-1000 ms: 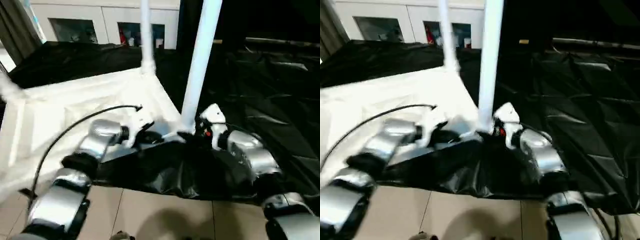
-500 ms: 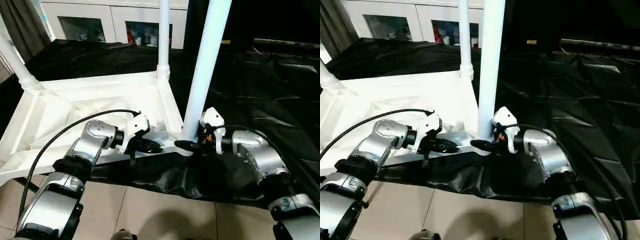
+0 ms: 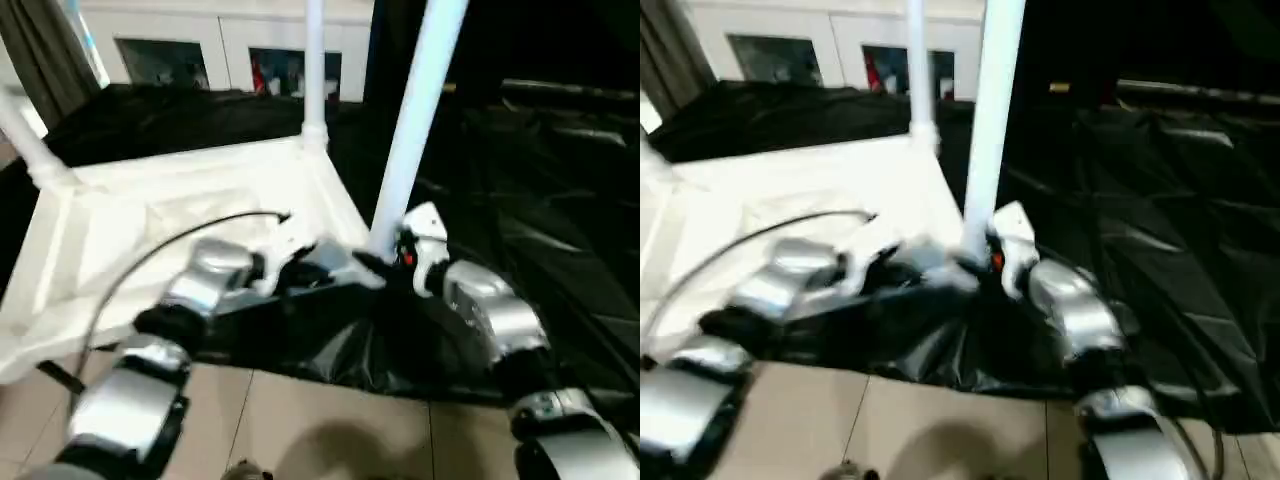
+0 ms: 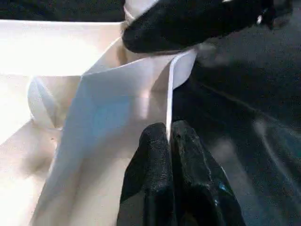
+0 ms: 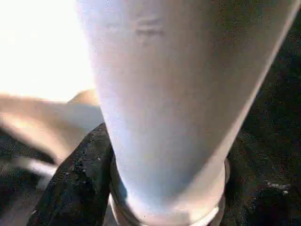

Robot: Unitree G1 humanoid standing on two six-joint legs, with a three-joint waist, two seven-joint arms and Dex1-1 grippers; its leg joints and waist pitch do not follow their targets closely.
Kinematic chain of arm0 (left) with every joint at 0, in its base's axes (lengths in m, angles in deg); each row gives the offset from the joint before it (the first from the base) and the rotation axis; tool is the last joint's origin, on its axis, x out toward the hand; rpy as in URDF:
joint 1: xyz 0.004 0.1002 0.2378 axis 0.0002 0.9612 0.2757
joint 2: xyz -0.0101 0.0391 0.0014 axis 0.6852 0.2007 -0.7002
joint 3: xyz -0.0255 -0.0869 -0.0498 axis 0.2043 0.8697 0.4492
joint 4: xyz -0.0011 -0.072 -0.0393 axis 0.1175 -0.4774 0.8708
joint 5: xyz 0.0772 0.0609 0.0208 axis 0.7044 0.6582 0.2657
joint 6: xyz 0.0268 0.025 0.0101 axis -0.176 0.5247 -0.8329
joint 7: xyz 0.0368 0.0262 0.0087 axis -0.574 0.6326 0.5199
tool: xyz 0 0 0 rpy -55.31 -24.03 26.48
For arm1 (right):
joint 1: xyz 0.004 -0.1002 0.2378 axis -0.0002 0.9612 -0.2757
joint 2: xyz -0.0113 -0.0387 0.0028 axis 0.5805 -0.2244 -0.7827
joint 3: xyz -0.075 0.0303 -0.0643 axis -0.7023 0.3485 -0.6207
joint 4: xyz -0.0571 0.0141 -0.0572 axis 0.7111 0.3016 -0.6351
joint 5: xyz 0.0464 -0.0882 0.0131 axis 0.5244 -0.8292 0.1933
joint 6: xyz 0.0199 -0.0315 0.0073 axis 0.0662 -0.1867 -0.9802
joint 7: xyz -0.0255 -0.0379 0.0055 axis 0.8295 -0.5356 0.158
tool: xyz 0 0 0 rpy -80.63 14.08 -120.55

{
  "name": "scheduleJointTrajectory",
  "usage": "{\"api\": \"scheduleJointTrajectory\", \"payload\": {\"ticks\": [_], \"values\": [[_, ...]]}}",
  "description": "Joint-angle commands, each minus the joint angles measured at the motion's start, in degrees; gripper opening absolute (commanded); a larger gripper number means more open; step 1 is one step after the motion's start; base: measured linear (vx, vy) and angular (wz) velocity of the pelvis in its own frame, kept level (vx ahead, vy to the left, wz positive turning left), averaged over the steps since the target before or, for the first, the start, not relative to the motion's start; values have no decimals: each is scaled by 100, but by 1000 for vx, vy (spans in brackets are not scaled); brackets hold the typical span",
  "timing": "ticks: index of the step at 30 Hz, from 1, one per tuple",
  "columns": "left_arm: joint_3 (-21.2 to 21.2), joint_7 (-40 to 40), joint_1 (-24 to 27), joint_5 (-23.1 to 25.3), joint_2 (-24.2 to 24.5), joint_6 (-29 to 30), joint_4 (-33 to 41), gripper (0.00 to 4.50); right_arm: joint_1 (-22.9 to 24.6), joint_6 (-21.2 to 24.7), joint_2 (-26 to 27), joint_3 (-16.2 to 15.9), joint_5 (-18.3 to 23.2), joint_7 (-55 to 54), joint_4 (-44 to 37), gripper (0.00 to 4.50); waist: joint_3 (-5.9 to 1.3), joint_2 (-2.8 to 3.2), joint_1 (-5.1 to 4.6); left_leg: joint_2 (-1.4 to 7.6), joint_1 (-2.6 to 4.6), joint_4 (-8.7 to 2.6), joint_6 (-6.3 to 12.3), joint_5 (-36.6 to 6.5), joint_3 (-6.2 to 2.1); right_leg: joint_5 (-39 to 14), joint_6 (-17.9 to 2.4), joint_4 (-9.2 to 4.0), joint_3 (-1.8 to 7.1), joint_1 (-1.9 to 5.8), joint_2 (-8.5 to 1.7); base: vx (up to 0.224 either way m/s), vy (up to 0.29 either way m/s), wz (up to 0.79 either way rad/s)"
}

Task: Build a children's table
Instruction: Rotate leg to tighten

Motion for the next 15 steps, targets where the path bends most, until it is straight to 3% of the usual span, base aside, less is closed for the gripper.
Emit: {"api": "scheduleJointTrajectory", "payload": {"ticks": [1, 4, 5, 7, 10, 15], "values": [[136, 696, -149, -82, -392, 129, -71, 0, 131, 329, 410, -150, -55, -531, 534, 274, -311, -46, -57, 105, 85, -431, -44, -1349, -13, -1573, -1010, -506, 243, 227, -335, 0, 0, 0], [82, 883, -196, -36, -641, 122, -128, 0, -35, 177, 685, -277, -196, -760, 755, 274, -314, -50, -70, 86, 76, -426, 17, -1400, -8, -1600, -972, -525, 243, 233, -332, 0, 0, 0], [84, 897, -209, -43, -691, 114, -144, 0, -104, 101, 726, -289, -256, -823, 849, 274, -318, -107, -49, 82, 74, -419, 65, -1375, -2, -1635, -949, -525, 246, 232, -345, 0, 0, 0], [76, 857, -202, -47, -702, 96, -136, 0, -150, -15, 746, -260, -228, -767, 900, 274, -306, -99, -59, 81, 50, -436, 92, -1368, -10, -1729, -907, -537, 239, 242, -343, 0, 0, 0], [54, 709, -163, -19, -635, -20, -111, 0, -192, -177, 743, -165, -125, -590, 880, 344, -314, -99, -56, 91, 51, -437, 125, -1398, -13, -1764, -872, -543, 240, 235, -352, 0, 0, 0], [19, 251, -70, -40, -378, -145, -7, 0, -195, -417, 492, -373, -194, 47, 745, 352, -329, -102, -73, 91, 28, -428, 192, -1303, -15, -1475, -959, -506, 237, 261, -350, 0, 0, 0]]}}
